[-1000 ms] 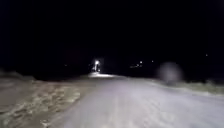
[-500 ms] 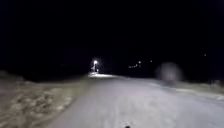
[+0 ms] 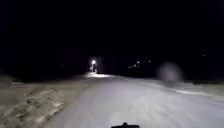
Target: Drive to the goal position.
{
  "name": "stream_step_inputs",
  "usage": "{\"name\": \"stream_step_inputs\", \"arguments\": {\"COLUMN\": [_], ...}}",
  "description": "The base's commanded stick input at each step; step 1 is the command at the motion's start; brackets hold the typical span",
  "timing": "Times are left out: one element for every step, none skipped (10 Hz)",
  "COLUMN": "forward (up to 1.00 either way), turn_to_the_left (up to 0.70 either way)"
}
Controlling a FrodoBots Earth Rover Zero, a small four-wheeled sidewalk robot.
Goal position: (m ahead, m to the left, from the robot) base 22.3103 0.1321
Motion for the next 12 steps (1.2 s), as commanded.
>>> {"name": "stream_step_inputs", "arguments": {"forward": [1.00, 1.00, 1.00, 1.00, 1.00, 1.00, 1.00, 1.00, 1.00, 1.00, 1.00, 1.00], "turn_to_the_left": [0.21, 0.18, 0.14, 0.10, 0.10, 0.08, 0.06, 0.05, 0.15, 0.20, 0.15, 0.10]}}
